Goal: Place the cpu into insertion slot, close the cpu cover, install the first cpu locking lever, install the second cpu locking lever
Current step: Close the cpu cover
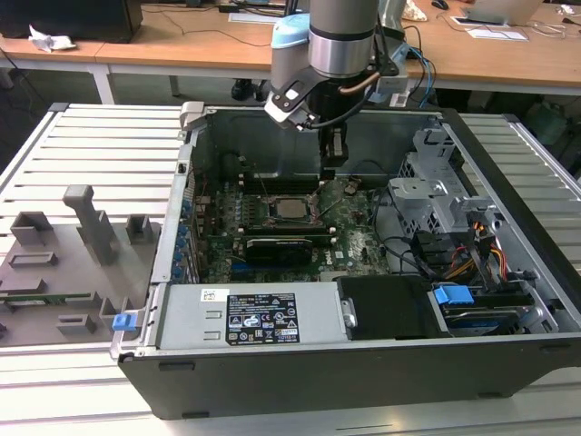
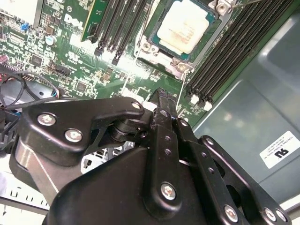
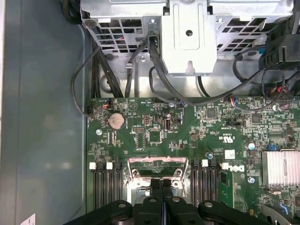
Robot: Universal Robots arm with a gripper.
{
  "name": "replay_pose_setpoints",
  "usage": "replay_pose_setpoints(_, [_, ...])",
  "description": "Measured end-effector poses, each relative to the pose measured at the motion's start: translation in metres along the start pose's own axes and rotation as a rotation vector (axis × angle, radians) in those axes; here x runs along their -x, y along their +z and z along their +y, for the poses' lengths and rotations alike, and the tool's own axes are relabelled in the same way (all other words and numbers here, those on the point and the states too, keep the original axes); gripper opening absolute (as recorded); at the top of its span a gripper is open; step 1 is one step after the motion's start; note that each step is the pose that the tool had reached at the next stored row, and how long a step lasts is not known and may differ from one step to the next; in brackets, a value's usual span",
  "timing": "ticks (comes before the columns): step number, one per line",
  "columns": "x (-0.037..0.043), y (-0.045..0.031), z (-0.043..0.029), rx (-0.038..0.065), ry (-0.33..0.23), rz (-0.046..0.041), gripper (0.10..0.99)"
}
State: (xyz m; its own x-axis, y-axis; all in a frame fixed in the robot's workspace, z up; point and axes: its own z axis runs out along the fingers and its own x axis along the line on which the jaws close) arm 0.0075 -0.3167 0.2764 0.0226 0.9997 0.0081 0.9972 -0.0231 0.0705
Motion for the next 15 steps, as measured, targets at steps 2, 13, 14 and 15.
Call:
replay_pose_setpoints(2, [0.0, 0.0001, 0.002, 0.0, 0.0, 0.0, 0.106])
replay_pose_setpoints(13, [-0.0002, 0.0007, 0.0096, 0.0, 0.0, 0.0001, 0.106])
replay_pose_setpoints(14, [-0.0002, 0.0008, 0.0102, 0.0, 0.0, 0.0001, 0.106])
replay_pose_setpoints(15, [-0.0003, 0.0008, 0.0111, 0.0, 0.0, 0.0001, 0.106])
